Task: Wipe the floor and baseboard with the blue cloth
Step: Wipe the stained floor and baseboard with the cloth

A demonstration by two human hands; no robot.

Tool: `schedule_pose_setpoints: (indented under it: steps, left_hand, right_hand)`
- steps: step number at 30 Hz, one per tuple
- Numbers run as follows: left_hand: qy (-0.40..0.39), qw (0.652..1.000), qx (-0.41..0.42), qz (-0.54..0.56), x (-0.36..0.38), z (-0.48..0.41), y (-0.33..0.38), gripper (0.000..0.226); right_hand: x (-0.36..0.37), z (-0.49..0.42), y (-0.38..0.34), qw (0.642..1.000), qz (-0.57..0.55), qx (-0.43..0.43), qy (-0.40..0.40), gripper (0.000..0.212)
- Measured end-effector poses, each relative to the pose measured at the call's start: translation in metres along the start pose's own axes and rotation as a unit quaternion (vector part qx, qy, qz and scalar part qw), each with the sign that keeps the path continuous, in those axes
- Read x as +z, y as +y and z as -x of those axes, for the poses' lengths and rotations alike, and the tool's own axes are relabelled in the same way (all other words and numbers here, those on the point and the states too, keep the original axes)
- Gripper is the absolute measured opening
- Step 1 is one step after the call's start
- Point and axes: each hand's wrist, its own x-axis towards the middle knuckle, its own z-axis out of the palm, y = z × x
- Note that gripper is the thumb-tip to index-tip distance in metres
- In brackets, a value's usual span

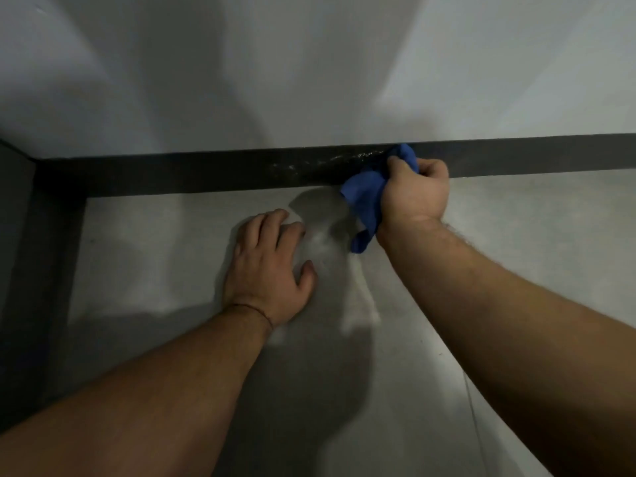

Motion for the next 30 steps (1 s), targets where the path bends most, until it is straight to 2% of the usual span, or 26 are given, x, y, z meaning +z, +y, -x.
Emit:
schedule_pose_setpoints:
  steps: [3,5,10,14,18,22,25,27,28,30]
  left_hand:
    - [-0.009,1.000,-0.009,-0.006,0.001,-0.001,0.001,0.065]
    - [-0.009,1.000,-0.009,-0.007,0.001,-0.001,0.001,0.065]
    - [0.008,1.000,0.002,0.007,0.001,0.000,-0.001,0.062]
    - [0.002,1.000,-0.002,0.003,0.000,0.000,0.001,0.063]
    - [-0.010,1.000,-0.006,-0.009,0.004,-0.001,-0.001,0.065]
    - [0.010,1.000,-0.004,0.005,0.007,0.001,-0.003,0.066]
    - [0.018,1.000,0.002,0.020,0.005,0.002,-0.003,0.065]
    - [0.012,0.999,-0.007,0.040,0.001,0.003,-0.003,0.062]
    - [0.015,0.998,-0.017,0.066,-0.001,0.004,-0.003,0.058]
    - [0.039,0.986,-0.054,0.155,-0.006,0.005,-0.003,0.046]
  right_hand:
    - [0.010,0.015,0.010,0.998,0.019,-0.003,-0.060,0.021]
    - [0.009,0.014,0.012,0.997,0.025,0.004,-0.071,0.019]
    - [-0.007,-0.004,0.002,1.000,-0.017,0.026,0.004,0.023]
    - [-0.002,-0.003,-0.003,0.999,-0.019,0.032,0.009,0.023]
    - [0.010,0.011,0.005,0.998,0.024,0.025,-0.055,0.021]
    - [0.007,0.017,0.013,0.994,0.012,0.001,-0.107,0.016]
    - [-0.011,0.014,0.017,0.984,0.040,-0.053,-0.168,0.024]
    - [-0.026,0.012,0.018,0.955,0.143,-0.160,-0.206,0.024]
    - [-0.033,0.010,0.018,0.923,0.205,-0.232,-0.228,0.025]
    - [-0.041,0.008,0.018,0.831,0.305,-0.373,-0.277,0.029]
